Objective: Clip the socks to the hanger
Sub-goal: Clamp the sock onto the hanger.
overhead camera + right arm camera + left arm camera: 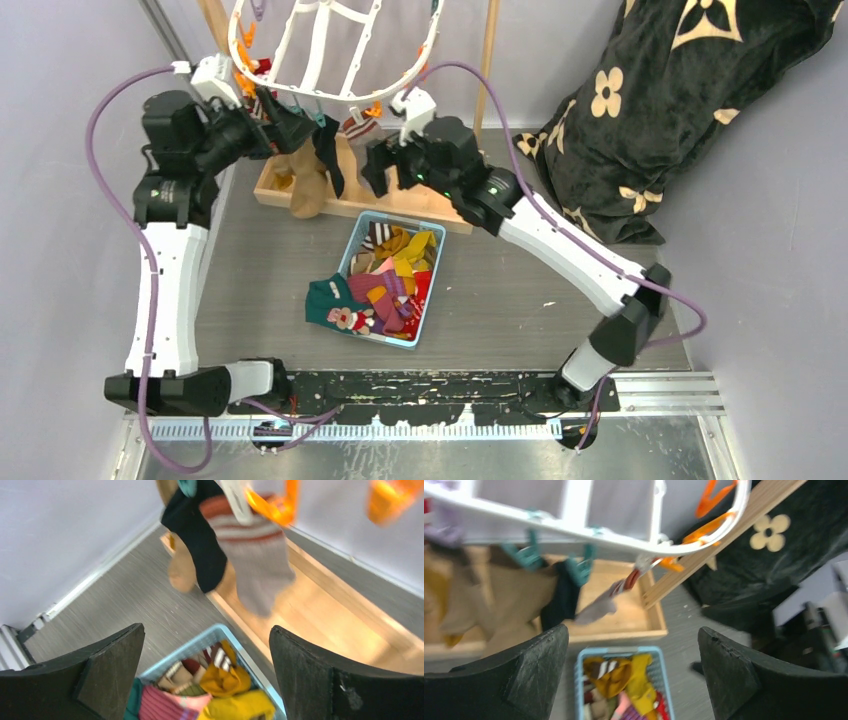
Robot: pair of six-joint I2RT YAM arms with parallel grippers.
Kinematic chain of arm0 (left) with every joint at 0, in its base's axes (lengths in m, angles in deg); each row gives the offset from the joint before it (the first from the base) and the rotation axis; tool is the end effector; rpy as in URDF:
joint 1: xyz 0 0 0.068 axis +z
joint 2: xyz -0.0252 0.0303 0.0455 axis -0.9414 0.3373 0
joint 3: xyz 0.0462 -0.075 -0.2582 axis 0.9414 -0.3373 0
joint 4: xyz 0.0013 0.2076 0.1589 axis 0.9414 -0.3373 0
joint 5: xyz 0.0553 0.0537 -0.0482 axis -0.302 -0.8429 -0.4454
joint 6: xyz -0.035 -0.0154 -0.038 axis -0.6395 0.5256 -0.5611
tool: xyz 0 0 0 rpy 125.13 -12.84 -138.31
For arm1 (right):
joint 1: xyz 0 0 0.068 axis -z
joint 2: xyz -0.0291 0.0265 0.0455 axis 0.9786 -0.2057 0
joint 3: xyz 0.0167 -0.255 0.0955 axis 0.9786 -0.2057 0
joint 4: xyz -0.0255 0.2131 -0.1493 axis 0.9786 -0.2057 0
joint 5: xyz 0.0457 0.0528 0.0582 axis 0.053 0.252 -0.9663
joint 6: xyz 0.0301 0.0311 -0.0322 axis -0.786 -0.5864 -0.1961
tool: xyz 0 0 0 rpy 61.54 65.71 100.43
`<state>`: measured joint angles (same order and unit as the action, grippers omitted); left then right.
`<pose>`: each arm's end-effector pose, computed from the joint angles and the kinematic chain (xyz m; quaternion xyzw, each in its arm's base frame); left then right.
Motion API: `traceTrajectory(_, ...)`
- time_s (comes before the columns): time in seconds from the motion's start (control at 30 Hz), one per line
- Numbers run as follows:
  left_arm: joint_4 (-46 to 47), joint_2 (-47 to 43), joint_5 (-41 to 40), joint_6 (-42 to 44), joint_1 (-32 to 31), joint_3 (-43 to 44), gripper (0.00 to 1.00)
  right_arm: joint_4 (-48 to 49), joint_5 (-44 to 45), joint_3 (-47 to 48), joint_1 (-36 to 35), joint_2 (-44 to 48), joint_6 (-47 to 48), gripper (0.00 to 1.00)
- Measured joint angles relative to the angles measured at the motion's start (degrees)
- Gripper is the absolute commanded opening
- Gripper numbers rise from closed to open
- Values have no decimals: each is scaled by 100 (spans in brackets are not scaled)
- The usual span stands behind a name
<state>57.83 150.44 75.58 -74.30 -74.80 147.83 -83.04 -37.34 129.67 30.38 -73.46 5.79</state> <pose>0.2468 -0.0342 0.4997 -0.0034 0.7523 -0.3232 0.5741 0.2607 0.2843 0.4399 -0.2605 0.7316 0.2662 0.5711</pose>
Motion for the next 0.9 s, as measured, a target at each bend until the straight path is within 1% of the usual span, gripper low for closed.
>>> traceTrajectory(0.1,-404,-129,588,461,737,-111,99,35,337,-802,125,671,-181,100)
traceTrajectory(0.13,-494,-157,831,638,1047,-214,99,96,431,-1088,212,933,-278,100)
traceTrajectory(0.2,-562,-160,1185,879,1467,-455,99,144,667,-1600,431,1451,-461,100)
traceTrajectory(0.27,-575,-122,1469,1130,1801,-857,99,186,1023,-2140,684,1998,-627,100)
traceTrajectory(0.33,-544,-85,1593,1351,1991,-1296,99,234,1388,-2601,981,2448,-778,100)
traceTrajectory(0.5,-122,-76,1556,1838,2192,-2868,99,229,2337,-3591,1738,3303,-1078,100)
traceTrajectory(0.57,50,-76,1469,1950,2212,-3340,98,175,2579,-3847,1991,3530,-1174,100)
traceTrajectory(0.73,614,-70,1318,2090,2286,-3945,99,195,2988,-4291,2367,3893,-1366,100)
traceTrajectory(0.9,1672,-46,1270,1993,2293,-4546,100,629,3560,-5064,2712,4015,-1362,100)
